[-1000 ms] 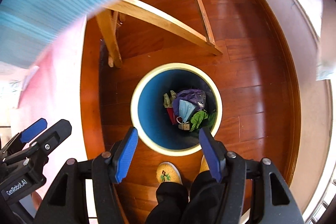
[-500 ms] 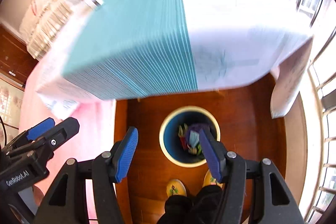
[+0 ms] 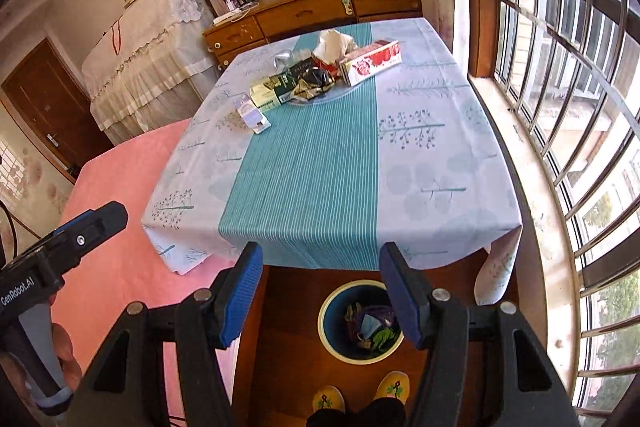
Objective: Collect trash
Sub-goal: 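Raise both open tools back toward the trash on the table, then grasp the lavender box with the left tool while the right tool grasps the black-gold wrapper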
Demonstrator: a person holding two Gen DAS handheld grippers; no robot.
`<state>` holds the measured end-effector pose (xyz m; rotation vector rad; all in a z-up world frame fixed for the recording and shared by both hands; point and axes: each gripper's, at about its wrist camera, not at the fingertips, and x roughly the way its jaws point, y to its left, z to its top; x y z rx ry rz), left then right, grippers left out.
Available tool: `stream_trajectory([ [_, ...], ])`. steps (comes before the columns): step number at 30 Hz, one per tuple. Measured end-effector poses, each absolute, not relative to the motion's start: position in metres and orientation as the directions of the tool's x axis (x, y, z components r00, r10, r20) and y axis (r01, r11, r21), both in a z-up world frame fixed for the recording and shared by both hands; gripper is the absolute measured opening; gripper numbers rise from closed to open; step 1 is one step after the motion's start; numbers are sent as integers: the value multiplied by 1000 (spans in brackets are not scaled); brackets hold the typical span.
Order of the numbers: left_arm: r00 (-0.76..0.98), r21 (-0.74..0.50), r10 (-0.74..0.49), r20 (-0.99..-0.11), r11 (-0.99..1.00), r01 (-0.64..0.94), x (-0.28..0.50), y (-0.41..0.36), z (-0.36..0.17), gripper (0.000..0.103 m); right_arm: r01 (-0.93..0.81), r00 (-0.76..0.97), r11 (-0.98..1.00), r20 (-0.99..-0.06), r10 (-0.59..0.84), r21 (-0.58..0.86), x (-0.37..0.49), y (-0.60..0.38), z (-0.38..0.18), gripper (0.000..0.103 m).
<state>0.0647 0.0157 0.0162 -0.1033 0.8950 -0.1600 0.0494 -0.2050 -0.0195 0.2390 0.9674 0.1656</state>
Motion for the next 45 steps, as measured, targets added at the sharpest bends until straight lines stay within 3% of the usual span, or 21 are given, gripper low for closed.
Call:
stream_trajectory([
  [10, 672, -105, -86, -736, 994, 12, 93, -2, 68, 94, -145, 607, 964, -749, 265, 223, 86, -211, 22, 61],
  [19, 638, -133, -40, -769, 986, -98, 126, -4, 61, 93, -214, 566, 943, -755, 332, 254, 142, -224, 19, 61],
  [29, 557, -176, -29, -830, 962, -211, 180, 26, 15, 93, -227, 498, 933, -790, 358, 279, 203, -215, -12, 61],
  [45, 290, -167, -111, -951, 970, -177, 406, 61, -112, 93, -13, 420, 958, -868, 264, 285, 358, -165, -73, 61],
])
